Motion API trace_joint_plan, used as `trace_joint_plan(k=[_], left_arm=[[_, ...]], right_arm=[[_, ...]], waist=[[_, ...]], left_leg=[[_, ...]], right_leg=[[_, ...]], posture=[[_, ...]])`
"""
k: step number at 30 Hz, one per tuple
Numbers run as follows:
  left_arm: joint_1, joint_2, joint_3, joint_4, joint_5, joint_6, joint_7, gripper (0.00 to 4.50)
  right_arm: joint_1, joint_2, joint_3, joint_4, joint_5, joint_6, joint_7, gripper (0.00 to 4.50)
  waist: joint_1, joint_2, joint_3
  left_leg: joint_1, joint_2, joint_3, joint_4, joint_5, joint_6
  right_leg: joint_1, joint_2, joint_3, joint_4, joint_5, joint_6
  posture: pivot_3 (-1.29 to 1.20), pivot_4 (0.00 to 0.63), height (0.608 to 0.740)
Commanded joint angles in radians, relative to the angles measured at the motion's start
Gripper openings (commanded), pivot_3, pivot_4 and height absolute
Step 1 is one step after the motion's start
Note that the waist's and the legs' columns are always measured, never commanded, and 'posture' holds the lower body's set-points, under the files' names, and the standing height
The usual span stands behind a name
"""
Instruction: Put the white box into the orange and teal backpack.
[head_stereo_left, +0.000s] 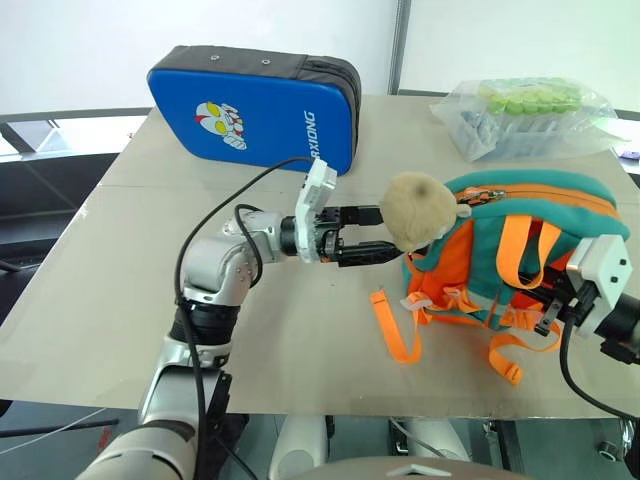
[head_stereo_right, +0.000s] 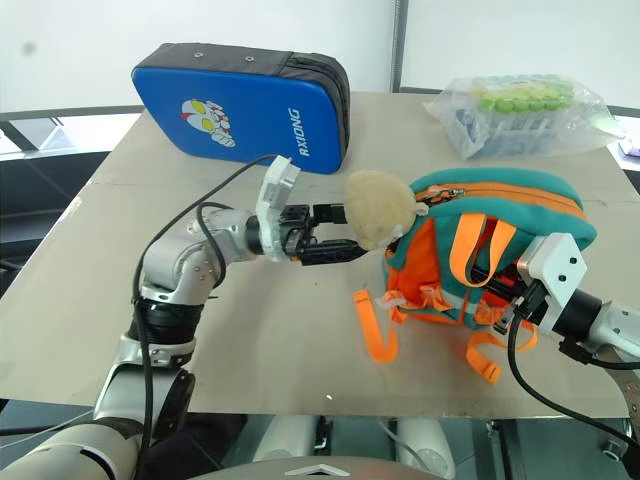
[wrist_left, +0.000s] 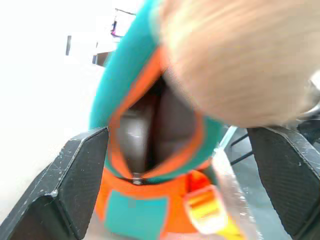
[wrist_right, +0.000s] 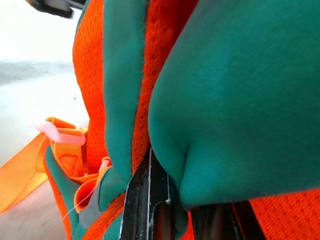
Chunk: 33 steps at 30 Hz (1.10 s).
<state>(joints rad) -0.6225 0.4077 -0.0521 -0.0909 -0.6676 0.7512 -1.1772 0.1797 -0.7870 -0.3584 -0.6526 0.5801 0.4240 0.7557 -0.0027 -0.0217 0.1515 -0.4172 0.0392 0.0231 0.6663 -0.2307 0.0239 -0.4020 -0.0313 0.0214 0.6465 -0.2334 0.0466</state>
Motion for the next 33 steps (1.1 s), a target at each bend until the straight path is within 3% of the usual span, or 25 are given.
trace_joint_plan(k=[1, 13, 14, 17, 18, 20, 21, 24, 26, 29, 33], left_arm=[[-0.007, -0.004, 0.030, -0.075, -0.053, 0.018, 0.041, 4.48], [-0.083, -0.095, -0.012, 0.005, -0.074, 0.049, 0.128, 4.48], [-0.087, -0.100, -0.019, 0.013, -0.064, 0.039, 0.126, 3.99], [-0.094, -0.105, -0.027, 0.051, -0.015, -0.028, 0.125, 3.06], [-0.095, -0.105, -0.022, 0.068, 0.000, -0.053, 0.132, 2.38], [-0.095, -0.100, -0.017, 0.125, 0.082, -0.173, 0.160, 1.74], [-0.094, -0.097, -0.018, 0.151, 0.121, -0.231, 0.171, 1.20], [-0.088, -0.101, 0.042, 0.237, 0.181, -0.357, 0.253, 0.54], [-0.070, -0.100, 0.081, 0.273, 0.209, -0.422, 0.311, 0.15], [-0.018, -0.104, 0.114, 0.270, 0.228, -0.458, 0.379, 0.11], [0.126, -0.076, 0.075, 0.224, 0.205, -0.351, 0.359, 0.11]], right_arm=[[-0.012, -0.002, 0.020, -0.006, -0.005, 0.006, 0.001, 0.00], [-0.020, 0.009, 0.024, -0.035, 0.000, 0.032, -0.035, 0.00], [-0.019, 0.012, 0.022, -0.040, 0.001, 0.035, -0.043, 0.00], [-0.044, 0.058, -0.003, -0.051, 0.047, 0.073, -0.119, 0.00], [-0.057, 0.078, -0.016, -0.053, 0.065, 0.088, -0.152, 0.00], [-0.087, 0.119, -0.045, -0.042, 0.080, 0.108, -0.225, 0.00], [-0.097, 0.131, -0.055, -0.036, 0.083, 0.116, -0.251, 0.00], [-0.124, 0.173, -0.095, -0.010, 0.071, 0.139, -0.346, 0.00], [-0.134, 0.196, -0.117, 0.011, 0.059, 0.140, -0.391, 0.00], [-0.159, 0.224, -0.137, 0.035, 0.058, 0.143, -0.446, 0.00], [-0.225, 0.264, -0.143, 0.077, 0.022, 0.132, -0.546, 0.00]], waist=[[0.001, 0.000, 0.000], [-0.001, 0.000, 0.000], [-0.001, 0.000, 0.000], [-0.004, 0.000, 0.000], [-0.003, 0.000, 0.000], [-0.004, 0.000, 0.000], [-0.004, 0.000, 0.000], [-0.001, 0.000, 0.000], [0.001, 0.000, 0.000], [0.003, 0.000, 0.000], [0.004, 0.000, 0.000]], left_leg=[[0.000, 0.000, 0.000, 0.000, 0.000, 0.000], [0.001, 0.000, 0.000, 0.000, 0.000, 0.000], [0.001, 0.000, 0.000, 0.000, 0.000, 0.000], [0.001, 0.000, 0.000, -0.001, 0.000, 0.000], [0.001, 0.000, 0.000, -0.001, 0.000, 0.000], [0.001, 0.000, 0.000, -0.001, 0.000, 0.000], [0.001, 0.000, 0.000, -0.001, 0.000, 0.000], [0.001, 0.000, 0.001, -0.001, 0.000, 0.000], [0.001, 0.000, 0.001, -0.001, 0.000, 0.000], [0.001, 0.000, 0.001, -0.003, 0.000, 0.000], [0.001, 0.000, 0.002, -0.004, 0.000, 0.000]], right_leg=[[0.000, 0.000, 0.000, 0.000, 0.000, 0.000], [0.000, 0.001, 0.000, 0.000, 0.000, 0.000], [0.000, 0.001, 0.000, 0.000, 0.000, 0.000], [0.000, 0.001, 0.001, 0.000, 0.000, 0.000], [0.000, 0.001, 0.001, 0.000, 0.000, 0.000], [0.000, 0.001, 0.001, 0.000, 0.000, 0.000], [0.000, 0.001, 0.001, 0.000, 0.000, 0.000], [0.000, 0.001, 0.001, 0.000, 0.000, 0.000], [0.000, 0.001, 0.001, 0.000, 0.000, 0.000], [0.000, 0.000, 0.002, -0.002, 0.001, 0.002], [0.000, 0.000, 0.002, -0.003, 0.002, 0.004]], posture=[[0.00, 0.150, 0.740], [0.00, 0.150, 0.740], [0.00, 0.150, 0.740], [0.00, 0.150, 0.740], [0.00, 0.150, 0.740], [0.00, 0.150, 0.740], [0.00, 0.150, 0.740], [0.00, 0.150, 0.740], [0.00, 0.150, 0.740], [0.00, 0.150, 0.740], [0.00, 0.150, 0.740]])
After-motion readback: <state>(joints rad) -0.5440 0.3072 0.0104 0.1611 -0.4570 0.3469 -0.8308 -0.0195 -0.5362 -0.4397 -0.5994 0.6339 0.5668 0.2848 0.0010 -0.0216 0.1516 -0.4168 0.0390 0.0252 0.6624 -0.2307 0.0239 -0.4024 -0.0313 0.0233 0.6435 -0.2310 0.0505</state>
